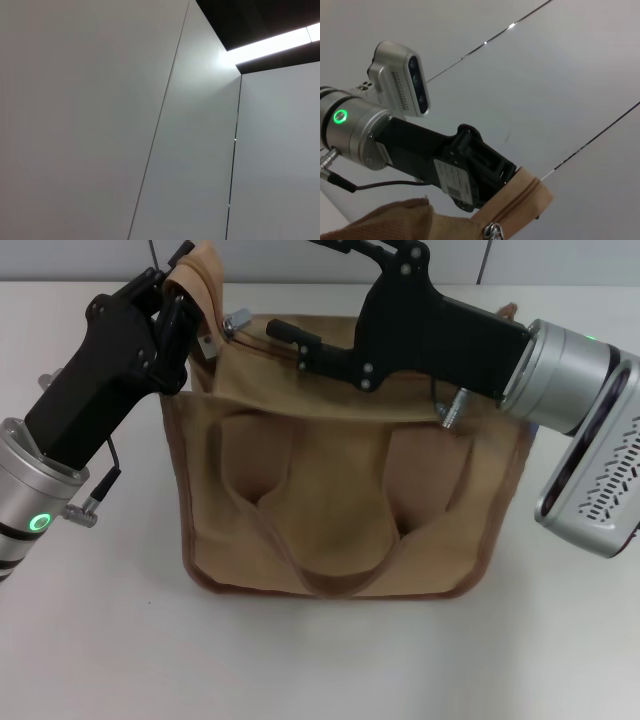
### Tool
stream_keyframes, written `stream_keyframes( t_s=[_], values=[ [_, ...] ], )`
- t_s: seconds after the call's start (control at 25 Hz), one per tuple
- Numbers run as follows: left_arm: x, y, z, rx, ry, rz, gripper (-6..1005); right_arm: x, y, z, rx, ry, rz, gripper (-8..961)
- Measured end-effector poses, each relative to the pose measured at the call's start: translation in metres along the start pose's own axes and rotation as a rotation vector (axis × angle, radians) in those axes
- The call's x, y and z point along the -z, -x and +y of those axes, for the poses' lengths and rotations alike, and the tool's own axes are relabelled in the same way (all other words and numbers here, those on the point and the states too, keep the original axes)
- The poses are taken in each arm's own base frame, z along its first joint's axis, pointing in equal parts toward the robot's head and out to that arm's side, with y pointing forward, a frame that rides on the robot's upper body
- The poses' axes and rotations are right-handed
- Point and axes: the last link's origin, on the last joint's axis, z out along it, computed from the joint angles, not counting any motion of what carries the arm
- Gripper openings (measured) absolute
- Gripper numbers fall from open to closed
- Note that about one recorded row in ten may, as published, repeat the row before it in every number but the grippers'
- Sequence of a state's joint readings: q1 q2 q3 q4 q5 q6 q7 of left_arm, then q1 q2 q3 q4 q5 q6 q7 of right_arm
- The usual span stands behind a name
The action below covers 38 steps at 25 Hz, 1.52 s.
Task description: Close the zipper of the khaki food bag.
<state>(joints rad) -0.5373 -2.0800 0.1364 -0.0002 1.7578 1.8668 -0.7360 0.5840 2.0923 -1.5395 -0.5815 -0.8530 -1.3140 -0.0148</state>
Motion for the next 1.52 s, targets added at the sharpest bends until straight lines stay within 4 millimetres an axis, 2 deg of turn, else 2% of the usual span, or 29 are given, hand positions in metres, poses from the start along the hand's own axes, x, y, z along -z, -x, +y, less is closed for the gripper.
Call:
stream_keyframes(
  t_s=[0.92,1.16,1.52],
  values=[
    [-0.008,0.005,0.008,0.041,0.038,0.007,71,-0.024,0.001,0.006,0.005,0.038,0.03,727],
    [-0.005,0.005,0.008,0.042,0.029,0.006,71,-0.023,0.006,0.015,0.033,0.026,0.015,728],
    [-0.002,0.005,0.009,0.043,0.023,0.005,72,-0.021,0.005,0.017,0.023,0.025,0.024,698]
  ],
)
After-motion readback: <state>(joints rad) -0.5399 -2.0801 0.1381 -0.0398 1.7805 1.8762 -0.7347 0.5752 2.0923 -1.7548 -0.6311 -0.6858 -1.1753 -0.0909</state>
